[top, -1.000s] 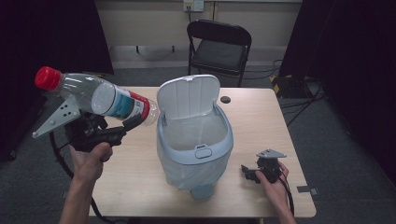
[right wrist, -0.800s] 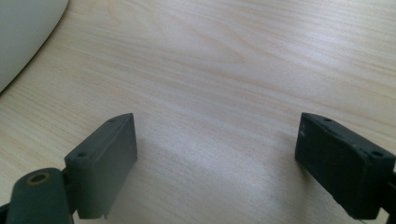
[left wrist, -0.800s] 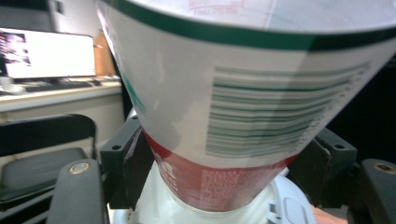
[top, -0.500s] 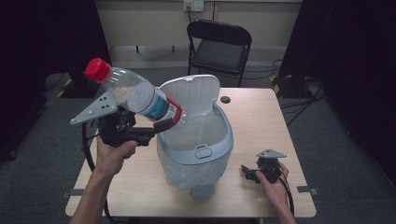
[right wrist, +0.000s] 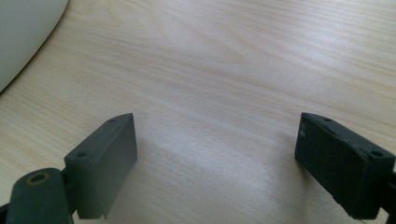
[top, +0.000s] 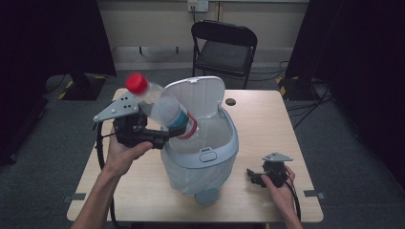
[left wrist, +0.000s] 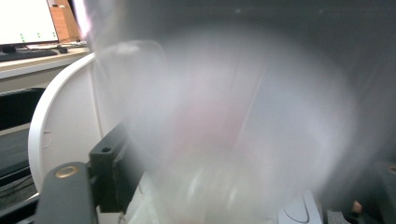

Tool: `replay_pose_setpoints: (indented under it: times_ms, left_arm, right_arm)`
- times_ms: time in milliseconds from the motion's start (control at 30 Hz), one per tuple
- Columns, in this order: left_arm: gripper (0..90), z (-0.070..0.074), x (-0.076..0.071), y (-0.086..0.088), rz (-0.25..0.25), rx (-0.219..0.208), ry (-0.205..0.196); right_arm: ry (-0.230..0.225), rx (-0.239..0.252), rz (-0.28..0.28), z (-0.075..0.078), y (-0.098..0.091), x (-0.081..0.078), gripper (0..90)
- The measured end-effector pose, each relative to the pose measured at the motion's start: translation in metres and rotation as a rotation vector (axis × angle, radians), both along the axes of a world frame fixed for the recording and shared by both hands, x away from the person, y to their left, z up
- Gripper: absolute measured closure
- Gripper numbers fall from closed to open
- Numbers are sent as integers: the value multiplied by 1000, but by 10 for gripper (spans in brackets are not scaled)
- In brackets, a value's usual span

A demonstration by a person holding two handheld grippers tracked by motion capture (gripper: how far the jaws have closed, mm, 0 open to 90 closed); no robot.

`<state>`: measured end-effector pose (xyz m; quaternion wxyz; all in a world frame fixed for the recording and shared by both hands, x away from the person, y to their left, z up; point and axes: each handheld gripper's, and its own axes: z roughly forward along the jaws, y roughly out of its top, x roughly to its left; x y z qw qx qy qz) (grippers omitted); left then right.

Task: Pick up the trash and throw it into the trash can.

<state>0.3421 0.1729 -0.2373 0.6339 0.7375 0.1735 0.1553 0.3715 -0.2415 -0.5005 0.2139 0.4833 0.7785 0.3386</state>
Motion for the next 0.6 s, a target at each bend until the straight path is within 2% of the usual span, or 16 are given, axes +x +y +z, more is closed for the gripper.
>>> replay_pose_setpoints:
  times_ms: [200,300,367,433,600]
  left_arm:
    - [241,-3,1,1,-22,-9,14]
    - [214,-3,1,2,-33,-25,26]
    - [214,-1,-1,5,-36,-33,10]
    - [201,0,-2,9,-28,-49,7]
    - [259,-3,-2,24,21,-52,13]
  right_arm:
    - [-1,-1,-1,0,0,0,115]
    - [0,-1,-1,0,0,0,115]
    - [0,-1,-1,0,0,0,115]
    - [0,-1,-1,0,0,0,115]
    - [-1,-1,-1,0,0,0,115]
